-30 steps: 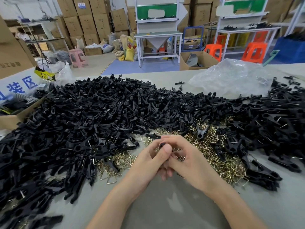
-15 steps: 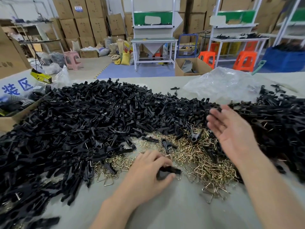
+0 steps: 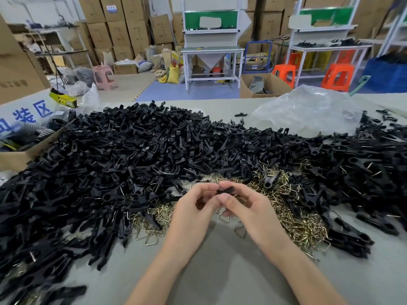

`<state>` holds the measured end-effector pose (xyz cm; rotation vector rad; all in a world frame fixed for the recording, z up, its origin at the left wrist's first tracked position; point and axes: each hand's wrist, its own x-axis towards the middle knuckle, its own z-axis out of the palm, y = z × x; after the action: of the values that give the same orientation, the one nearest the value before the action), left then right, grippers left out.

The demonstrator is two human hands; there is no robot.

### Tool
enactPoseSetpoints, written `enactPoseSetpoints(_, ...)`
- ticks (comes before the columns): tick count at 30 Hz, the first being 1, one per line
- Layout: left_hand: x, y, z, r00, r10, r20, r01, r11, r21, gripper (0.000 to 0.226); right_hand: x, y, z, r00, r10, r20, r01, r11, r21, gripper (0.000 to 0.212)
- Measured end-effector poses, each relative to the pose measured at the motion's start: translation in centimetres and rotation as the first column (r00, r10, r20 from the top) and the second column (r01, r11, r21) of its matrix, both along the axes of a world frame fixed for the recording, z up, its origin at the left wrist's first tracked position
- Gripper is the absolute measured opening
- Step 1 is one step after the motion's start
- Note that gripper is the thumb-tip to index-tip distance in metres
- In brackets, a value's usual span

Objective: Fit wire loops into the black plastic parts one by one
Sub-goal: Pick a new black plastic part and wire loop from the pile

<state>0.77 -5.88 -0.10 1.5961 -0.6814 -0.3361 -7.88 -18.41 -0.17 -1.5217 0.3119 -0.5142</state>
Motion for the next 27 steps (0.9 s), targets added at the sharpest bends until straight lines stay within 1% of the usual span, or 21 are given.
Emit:
enactPoseSetpoints(2, 0.2, 0.1, 0.1, 0.998, -0.034, 0.054, 0.032, 0.999, 0.030, 0.017, -0.1, -0.3, -0.1, 0.999, -0.014, 0.032, 0.013, 0.999, 0.035, 0.021)
enactPoseSetpoints(3, 0.4, 0.3, 0.0, 0.989, -0.012, 0.145, 0.000, 0.997, 0.079, 0.017, -0.1, -0.4, -0.2, 0.998, -0.028, 0.052, 0.026, 0.998, 0.053, 0.021)
enactPoseSetpoints(4, 0.8, 0.6, -0.4, 0.947, 0.046, 0.319, -0.099, 0.983, 0.153, 0.017, -0.1, -0.5, -0.3, 0.997, -0.045, 0.064, 0.041, 0.997, 0.066, 0.020)
enactPoseSetpoints(5, 1.2, 0.9, -0.7, 0.840, 0.098, 0.533, -0.255, 0.940, 0.228, 0.019, 0.0, -0.6, -0.3, 0.995, -0.064, 0.075, 0.057, 0.995, 0.086, 0.020)
enactPoseSetpoints(6, 1.6, 1.2, -1.1, 0.708, 0.114, 0.697, -0.416, 0.865, 0.282, 0.021, 0.0, -0.7, -0.4, 0.993, -0.078, 0.083, 0.068, 0.990, 0.122, 0.019)
enactPoseSetpoints(7, 2.1, 1.7, -1.4, 0.616, 0.116, 0.779, -0.545, 0.777, 0.316, 0.022, 0.0, -0.8, -0.4, 0.993, -0.083, 0.089, 0.068, 0.985, 0.159, 0.018)
enactPoseSetpoints(8, 2.6, 2.0, -1.8, 0.576, 0.118, 0.809, -0.633, 0.691, 0.350, 0.022, 0.0, -0.9, -0.4, 0.992, -0.083, 0.095, 0.064, 0.981, 0.183, 0.018)
enactPoseSetpoints(9, 3.1, 2.3, -2.0, 0.571, 0.118, 0.813, -0.679, 0.625, 0.386, 0.022, 0.0, -0.9, -0.4, 0.992, -0.079, 0.097, 0.060, 0.980, 0.191, 0.017)
enactPoseSetpoints(10, 3.4, 2.6, -2.3, 0.580, 0.116, 0.807, -0.697, 0.583, 0.417, 0.020, -0.1, -0.9, -0.4, 0.993, -0.072, 0.095, 0.053, 0.980, 0.192, 0.017)
enactPoseSetpoints(11, 3.7, 2.9, -2.4, 0.593, 0.118, 0.796, -0.700, 0.564, 0.438, 0.017, -0.1, -0.9, -0.3, 0.994, -0.067, 0.090, 0.048, 0.980, 0.191, 0.017)
enactPoseSetpoints(13, 3.9, 3.2, -2.4, 0.591, 0.124, 0.797, -0.705, 0.560, 0.435, 0.013, -0.2, -0.9, -0.3, 0.995, -0.062, 0.082, 0.044, 0.978, 0.204, 0.018)
enactPoseSetpoints(16, 3.6, 3.0, -1.7, 0.563, 0.166, 0.810, -0.713, 0.593, 0.374, 0.013, -0.2, -1.0, -0.3, 0.995, -0.060, 0.075, 0.040, 0.969, 0.243, 0.020)
enactPoseSetpoints(17, 3.5, 3.0, -1.4, 0.552, 0.205, 0.808, -0.712, 0.621, 0.329, 0.015, -0.2, -1.0, -0.3, 0.995, -0.060, 0.076, 0.038, 0.965, 0.260, 0.022)
enactPoseSetpoints(18, 3.3, 2.8, -0.9, 0.559, 0.257, 0.788, -0.695, 0.663, 0.277, 0.017, -0.2, -1.0, -0.3, 0.995, -0.057, 0.081, 0.033, 0.961, 0.276, 0.025)
enactPoseSetpoints(19, 3.1, 2.8, -0.4, 0.606, 0.314, 0.731, -0.649, 0.726, 0.226, 0.019, -0.1, -1.0, -0.3, 0.995, -0.053, 0.086, 0.026, 0.956, 0.291, 0.027)
enactPoseSetpoints(20, 2.9, 2.6, 0.1, 0.687, 0.358, 0.633, -0.577, 0.797, 0.176, 0.019, -0.1, -1.0, -0.4, 0.995, -0.047, 0.092, 0.017, 0.952, 0.306, 0.030)
enactPoseSetpoints(21, 2.6, 2.4, 0.2, 0.784, 0.361, 0.505, -0.485, 0.864, 0.136, 0.018, 0.1, -1.0, -0.5, 0.994, -0.040, 0.098, 0.006, 0.946, 0.323, 0.032)
enactPoseSetpoints(22, 2.3, 2.1, 0.3, 0.868, 0.328, 0.373, -0.390, 0.915, 0.103, 0.019, 0.2, -1.1, -0.6, 0.994, -0.031, 0.103, -0.006, 0.941, 0.338, 0.032)
enactPoseSetpoints(23, 1.9, 1.8, 0.4, 0.920, 0.279, 0.275, -0.309, 0.949, 0.070, 0.020, 0.3, -1.1, -0.8, 0.995, -0.020, 0.102, -0.016, 0.940, 0.341, 0.032)
enactPoseSetpoints(25, 1.2, 1.1, 0.3, 0.968, 0.204, 0.150, -0.209, 0.978, 0.023, 0.023, 0.5, -1.0, -1.1, 0.996, 0.012, 0.090, -0.040, 0.949, 0.312, 0.032)
enactPoseSetpoints(27, 0.7, 0.4, 0.2, 0.990, 0.141, 0.031, -0.141, 0.990, -0.001, 0.028, 0.5, -0.9, -1.3, 0.996, 0.042, 0.081, -0.064, 0.956, 0.286, 0.037)
